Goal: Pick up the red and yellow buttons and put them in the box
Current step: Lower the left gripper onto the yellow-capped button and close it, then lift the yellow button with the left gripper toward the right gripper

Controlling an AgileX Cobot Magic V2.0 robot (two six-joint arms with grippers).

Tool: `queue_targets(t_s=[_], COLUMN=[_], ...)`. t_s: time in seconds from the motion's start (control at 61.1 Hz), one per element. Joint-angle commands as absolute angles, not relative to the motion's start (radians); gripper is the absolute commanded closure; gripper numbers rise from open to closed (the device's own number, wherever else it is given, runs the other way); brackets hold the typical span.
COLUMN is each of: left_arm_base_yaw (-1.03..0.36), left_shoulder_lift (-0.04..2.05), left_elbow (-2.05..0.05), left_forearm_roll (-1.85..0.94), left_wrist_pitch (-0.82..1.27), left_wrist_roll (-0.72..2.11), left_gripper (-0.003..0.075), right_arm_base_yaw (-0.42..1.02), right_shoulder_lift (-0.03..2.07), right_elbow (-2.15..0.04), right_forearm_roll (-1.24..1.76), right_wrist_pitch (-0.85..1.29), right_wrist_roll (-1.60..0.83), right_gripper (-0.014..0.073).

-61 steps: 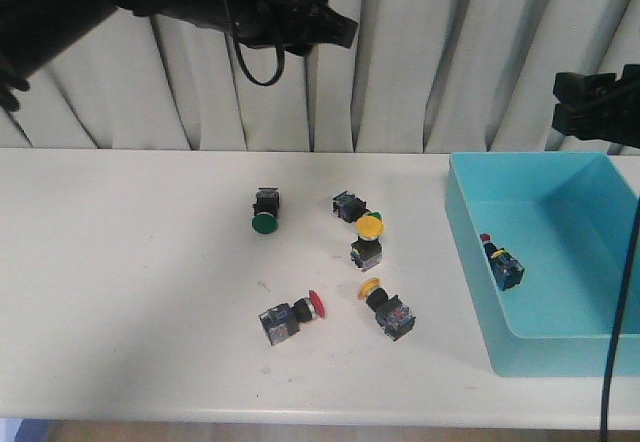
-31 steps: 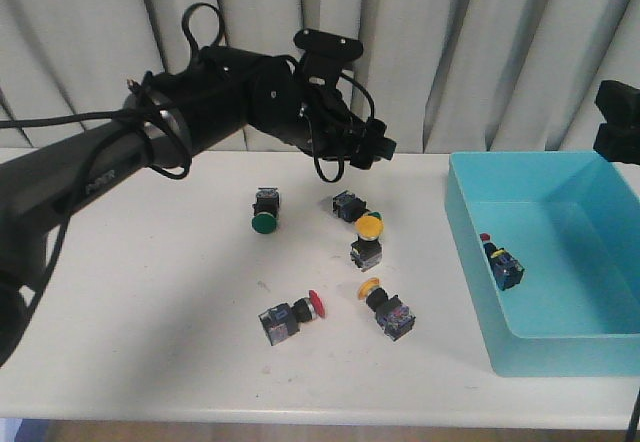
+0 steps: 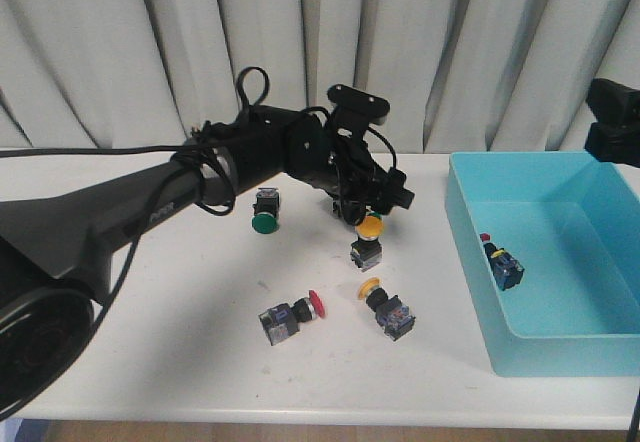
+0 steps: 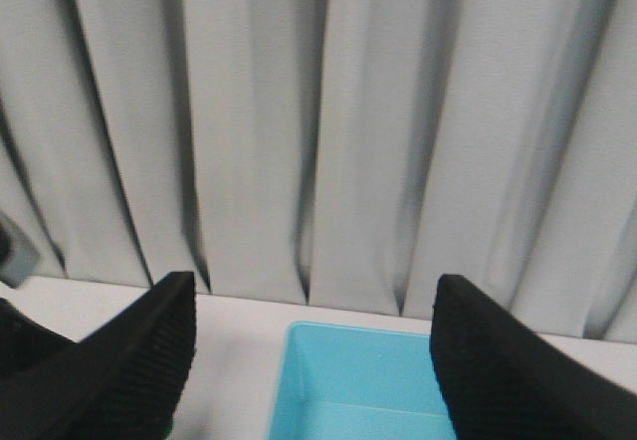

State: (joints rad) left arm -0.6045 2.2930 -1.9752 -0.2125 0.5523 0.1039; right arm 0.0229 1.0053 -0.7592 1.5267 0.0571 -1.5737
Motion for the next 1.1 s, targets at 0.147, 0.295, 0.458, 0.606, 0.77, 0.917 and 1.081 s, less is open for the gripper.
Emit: queue_targets(t_s=[0.147,0.295,0.458,0.606,0.77,0.917,1.081], left_arm_base_yaw=[-0.618,-0.618,-0.618,-0.614,-0.614,-0.614,-0.613], left_shoulder_lift=[2.256,2.276,2.297,2.315,2.331,2.344,2.349], left_elbow=[-2.005,-2.005,-2.005,-2.005,-2.005,-2.005,-2.005], left_forearm_roll=[-0.241,-0.241,-0.24,-0.238,-0.24,-0.24,-0.239], left_wrist_pitch=[0.497,0.495,0.495,0.495,0.491,0.491,0.492], left_wrist_roll=[0.106,0.106,0.106,0.105,0.105,0.105,0.077], left_gripper=[0.0127,0.0127,0.0127,0.0127,0.0129,0.0165,0.0251], right_arm_base_yaw=[0.085,0.085,0.085,0.085,0.085,0.085,0.085], right_shoulder_lift=[0.988,0.988,0.988,0.988,0.988,0.988,0.988], right_elbow=[-0.788,-0.788,-0.788,-0.788,-0.788,-0.788,-0.788], right_forearm_roll=[1.519,1.52,1.524,1.53,1.53,1.53,1.53], right_wrist_pitch=[-0.02,-0.019,-0.02,-0.016,-0.016,-0.016,-0.017], right_wrist_roll=[-1.572,-1.572,-1.572,-1.572,-1.572,-1.572,-1.572], right_gripper=[0.0095,0.0095,0.0095,0.0095,0.0095,0.0095,0.0095])
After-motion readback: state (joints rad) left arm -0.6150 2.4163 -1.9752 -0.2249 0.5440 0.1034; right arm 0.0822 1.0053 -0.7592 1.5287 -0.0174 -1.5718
